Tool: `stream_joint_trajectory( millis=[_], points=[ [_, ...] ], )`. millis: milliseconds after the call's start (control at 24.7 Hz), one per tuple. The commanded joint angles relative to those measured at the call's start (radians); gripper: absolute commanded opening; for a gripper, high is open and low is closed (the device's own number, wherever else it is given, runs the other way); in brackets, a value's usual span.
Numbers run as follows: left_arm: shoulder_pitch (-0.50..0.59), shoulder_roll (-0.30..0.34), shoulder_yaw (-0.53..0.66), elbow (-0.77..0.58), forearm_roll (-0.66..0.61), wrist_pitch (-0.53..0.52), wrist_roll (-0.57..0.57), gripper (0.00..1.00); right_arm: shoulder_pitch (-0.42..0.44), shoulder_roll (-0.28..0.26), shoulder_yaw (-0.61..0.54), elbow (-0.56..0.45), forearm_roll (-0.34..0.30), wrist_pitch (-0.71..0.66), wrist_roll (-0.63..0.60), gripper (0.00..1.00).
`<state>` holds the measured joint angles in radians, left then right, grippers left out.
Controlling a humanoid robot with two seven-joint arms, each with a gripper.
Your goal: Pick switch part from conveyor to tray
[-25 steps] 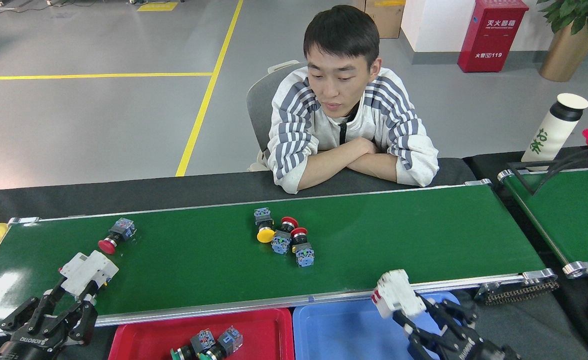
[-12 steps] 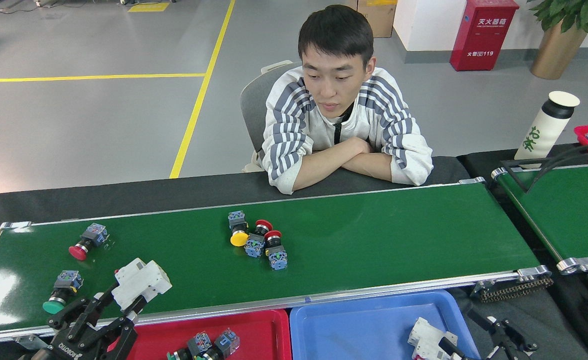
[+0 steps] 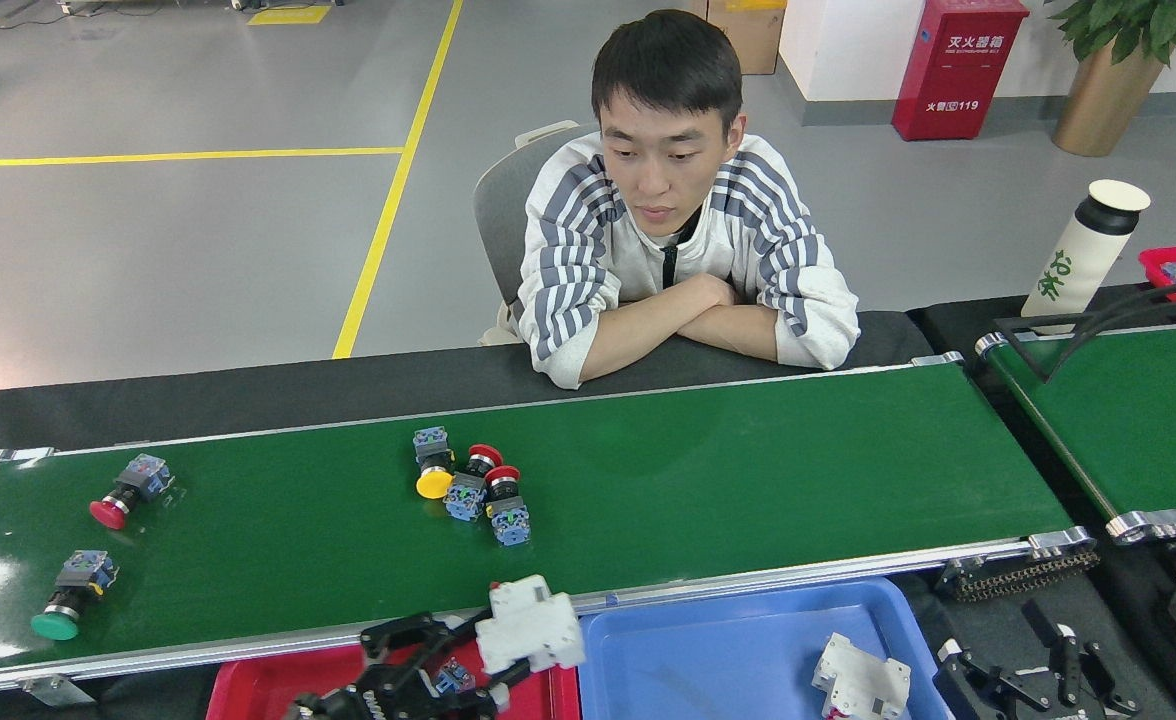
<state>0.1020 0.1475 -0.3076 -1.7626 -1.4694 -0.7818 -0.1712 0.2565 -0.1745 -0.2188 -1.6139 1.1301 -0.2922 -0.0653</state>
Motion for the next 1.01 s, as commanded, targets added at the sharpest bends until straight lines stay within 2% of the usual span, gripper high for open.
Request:
stream_joint_trajectory(
  millis=[0,41,81,122,162,284,405,568,608,689,770,851,973],
  points=[
    [-0.008,-0.045,-0.051,-0.014,-0.086,-0.004,0.001,0.22,-0.011,-0.006,-0.007,-0.014,0.0,0.027,-0.011,0.99],
    [-0.007,-0.072,-0.059,-0.012,-0.127,-0.004,0.001,0.31,-0.011,-0.006,-0.007,-0.014,0.0,0.027,-0.011,0.99],
    [-0.005,-0.117,-0.061,-0.011,-0.173,-0.004,-0.001,0.47,-0.011,-0.008,-0.007,-0.014,0.0,0.027,-0.011,0.99],
    [-0.005,-0.14,-0.061,-0.011,-0.198,-0.004,-0.001,0.76,-0.011,-0.008,-0.007,-0.014,0.0,0.027,-0.011,0.99],
    [-0.005,-0.155,-0.058,-0.011,-0.206,-0.004,0.001,1.0,-0.011,-0.01,-0.007,-0.015,0.0,0.027,-0.011,0.99],
    [-0.005,-0.163,-0.035,-0.014,-0.201,-0.004,0.002,1.0,-0.011,-0.01,-0.007,-0.017,0.002,0.027,-0.01,0.99],
    [-0.004,-0.17,0.071,-0.014,-0.184,-0.004,0.007,1.0,-0.011,-0.008,-0.007,-0.017,0.002,0.027,-0.008,0.99],
    [-0.01,-0.203,0.413,-0.014,-0.054,-0.004,0.002,1.0,-0.039,-0.008,-0.005,-0.015,0.0,0.022,-0.005,0.99],
    [-0.007,-0.206,0.533,-0.009,-0.046,-0.004,-0.001,1.0,-0.049,-0.008,-0.005,-0.015,0.0,0.021,-0.005,0.99],
    [-0.002,-0.207,0.699,0.0,-0.048,-0.004,-0.004,1.0,-0.06,-0.003,-0.005,-0.018,0.002,0.022,-0.005,0.98],
    [0.007,-0.207,0.788,0.015,-0.048,-0.004,-0.004,1.0,-0.068,-0.005,0.003,-0.035,0.013,0.025,-0.001,0.97],
    [0.016,-0.2,0.821,0.035,-0.049,-0.004,-0.005,1.0,-0.066,0.006,0.004,-0.054,0.039,0.027,0.012,0.97],
    [0.03,-0.193,0.812,0.043,-0.049,0.128,-0.019,1.0,-0.059,0.044,0.021,-0.057,0.083,0.025,0.036,0.97]
  ],
)
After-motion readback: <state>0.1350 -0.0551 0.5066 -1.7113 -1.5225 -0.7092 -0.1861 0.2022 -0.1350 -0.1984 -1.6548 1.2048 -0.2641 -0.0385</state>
